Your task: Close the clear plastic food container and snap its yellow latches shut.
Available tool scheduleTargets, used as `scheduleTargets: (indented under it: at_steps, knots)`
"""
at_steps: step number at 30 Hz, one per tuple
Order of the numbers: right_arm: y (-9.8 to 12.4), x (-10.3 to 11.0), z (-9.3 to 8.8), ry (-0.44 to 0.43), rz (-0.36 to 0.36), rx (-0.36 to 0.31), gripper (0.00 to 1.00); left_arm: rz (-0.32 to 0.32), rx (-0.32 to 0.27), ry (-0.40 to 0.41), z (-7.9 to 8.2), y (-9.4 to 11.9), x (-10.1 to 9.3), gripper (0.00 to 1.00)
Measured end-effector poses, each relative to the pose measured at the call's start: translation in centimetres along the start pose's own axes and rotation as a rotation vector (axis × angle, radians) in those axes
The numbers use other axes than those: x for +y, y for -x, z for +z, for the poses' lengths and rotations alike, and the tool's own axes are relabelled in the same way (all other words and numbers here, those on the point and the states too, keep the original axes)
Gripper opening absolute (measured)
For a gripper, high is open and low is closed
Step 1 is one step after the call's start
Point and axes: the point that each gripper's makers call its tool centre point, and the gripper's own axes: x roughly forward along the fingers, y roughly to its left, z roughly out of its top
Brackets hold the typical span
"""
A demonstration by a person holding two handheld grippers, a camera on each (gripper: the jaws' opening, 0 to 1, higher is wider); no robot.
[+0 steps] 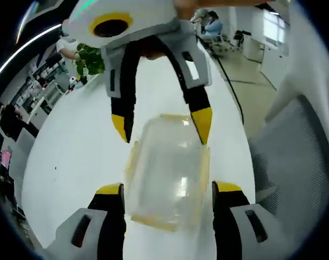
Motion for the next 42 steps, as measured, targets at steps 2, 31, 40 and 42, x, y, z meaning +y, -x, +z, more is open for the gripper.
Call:
scheduleTargets:
  at_steps: [2, 31, 40, 42]
  knots:
    - [0.0, 0.3, -0.5, -0.004, -0.007, 0.001, 0.67, -0.015, -0.009, -0.045, 0.0, 0.4, 0.0, 0.60]
    - [-2.9, -0.1, -3.5, 0.058, -0.130, 0.079, 0.76, -0.048, 0.091, -0.083, -3.2, -3.3, 0.0, 0.76]
    - [-4.0, 0.7, -1.8, 0.084, -0.114, 0.055, 0.75, -0.031, 0.071, -0.061, -5.1, -1.9, -0.8, 0.76]
    - [-4.5, 0.8, -1.0, 0.090, -0.111, 0.052, 0.76, -0.025, 0.079, -0.059, -5.8, -1.3, -0.9, 0.76]
